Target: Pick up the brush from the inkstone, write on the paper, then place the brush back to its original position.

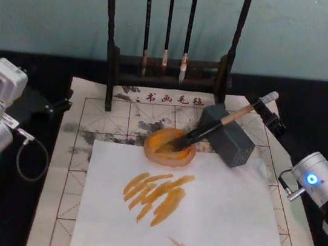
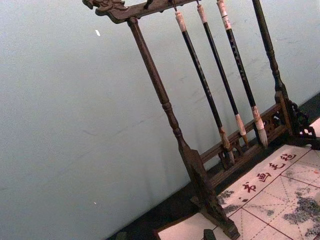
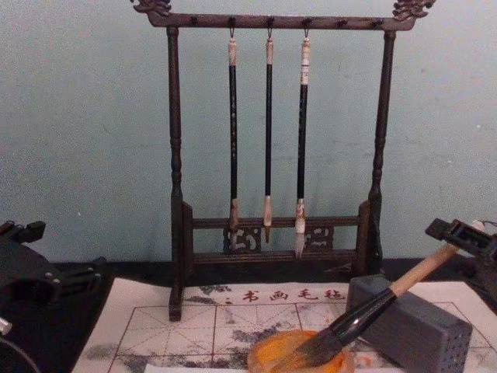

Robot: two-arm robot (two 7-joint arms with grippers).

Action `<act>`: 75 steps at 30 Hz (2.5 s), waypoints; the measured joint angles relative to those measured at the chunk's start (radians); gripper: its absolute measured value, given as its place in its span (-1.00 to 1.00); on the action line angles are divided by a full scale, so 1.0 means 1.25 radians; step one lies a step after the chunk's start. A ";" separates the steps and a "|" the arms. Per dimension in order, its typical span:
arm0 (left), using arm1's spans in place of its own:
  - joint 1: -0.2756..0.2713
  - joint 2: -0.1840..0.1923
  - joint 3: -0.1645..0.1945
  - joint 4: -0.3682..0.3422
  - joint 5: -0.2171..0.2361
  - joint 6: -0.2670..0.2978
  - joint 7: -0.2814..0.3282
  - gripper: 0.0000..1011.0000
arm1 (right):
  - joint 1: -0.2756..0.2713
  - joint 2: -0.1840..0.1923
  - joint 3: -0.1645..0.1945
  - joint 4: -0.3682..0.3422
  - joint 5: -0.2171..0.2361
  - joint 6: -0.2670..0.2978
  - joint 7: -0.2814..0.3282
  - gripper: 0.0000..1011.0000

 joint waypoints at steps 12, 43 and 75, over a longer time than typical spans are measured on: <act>0.000 0.000 0.000 0.000 0.000 0.000 0.000 0.98 | 0.000 0.000 0.000 0.000 0.000 -0.001 0.001 0.98; 0.000 0.000 0.000 0.000 0.000 0.000 0.000 0.98 | -0.052 0.047 0.007 -0.076 -0.148 -0.134 -0.017 0.98; 0.000 0.000 0.000 0.000 0.000 0.000 0.000 0.98 | -0.090 0.078 -0.014 -0.076 -0.443 -0.281 -0.091 0.98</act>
